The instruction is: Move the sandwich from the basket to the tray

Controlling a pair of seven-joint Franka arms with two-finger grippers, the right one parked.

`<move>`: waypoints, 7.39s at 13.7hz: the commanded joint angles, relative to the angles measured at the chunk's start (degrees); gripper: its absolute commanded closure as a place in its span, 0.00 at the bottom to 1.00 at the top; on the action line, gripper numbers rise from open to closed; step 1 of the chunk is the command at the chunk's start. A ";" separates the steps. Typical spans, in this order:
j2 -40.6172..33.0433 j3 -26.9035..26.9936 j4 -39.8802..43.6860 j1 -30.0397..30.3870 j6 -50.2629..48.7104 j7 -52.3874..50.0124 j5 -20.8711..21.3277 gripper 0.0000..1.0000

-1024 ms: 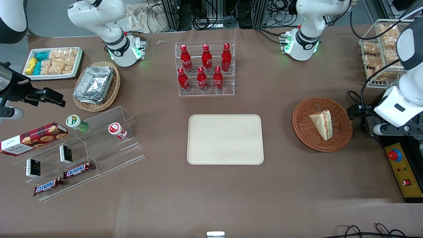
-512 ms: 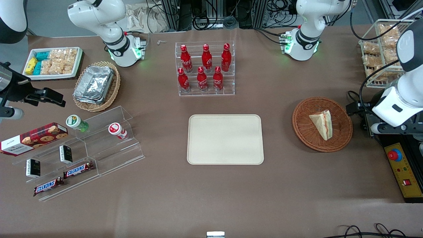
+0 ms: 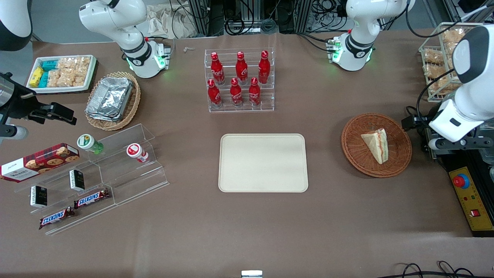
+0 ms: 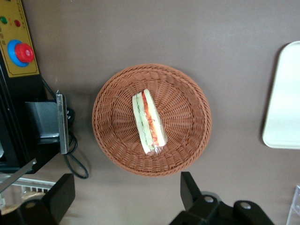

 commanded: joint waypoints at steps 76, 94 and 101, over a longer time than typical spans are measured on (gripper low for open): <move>38.11 -19.44 12.19 -15.65 15.46 -47.13 12.43 0.59; 20.19 -19.00 14.91 0.67 -6.86 -28.99 12.80 0.00; 11.93 -6.66 15.09 0.91 -9.42 -7.63 4.90 0.00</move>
